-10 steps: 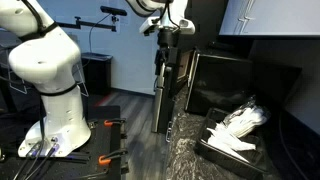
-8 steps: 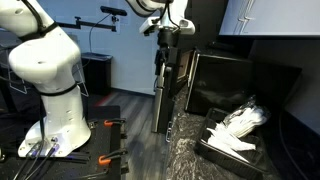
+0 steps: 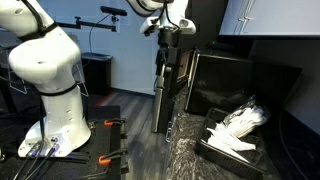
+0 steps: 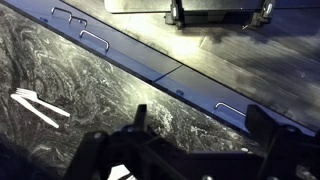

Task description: Pick up the white folk from the countertop and put it on top of the microwave.

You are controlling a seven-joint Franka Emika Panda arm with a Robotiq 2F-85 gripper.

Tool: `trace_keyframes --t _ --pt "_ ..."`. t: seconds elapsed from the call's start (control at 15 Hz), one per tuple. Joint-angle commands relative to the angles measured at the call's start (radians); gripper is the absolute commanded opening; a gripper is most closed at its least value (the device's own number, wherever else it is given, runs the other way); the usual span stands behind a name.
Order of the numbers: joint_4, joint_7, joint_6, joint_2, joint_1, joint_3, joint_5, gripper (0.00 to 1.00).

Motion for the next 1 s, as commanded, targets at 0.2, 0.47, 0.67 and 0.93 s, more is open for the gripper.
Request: trace_keyframes --t 0.2,0.47,0.67,0.93 --pt "-0.070 0.245 0.059 -0.065 -0.069 -0.028 -0.008 1.00" --pt "-0.119 0.391 0.079 -0.098 -0.141 -0.037 -0.001 1.00" --pt "-0.138 0.414 0.059 -0.109 -0.166 -0.045 0.010 1.00" --pt "-0.121 0.393 0.053 -0.085 -0.167 -0.043 0.004 1.00"
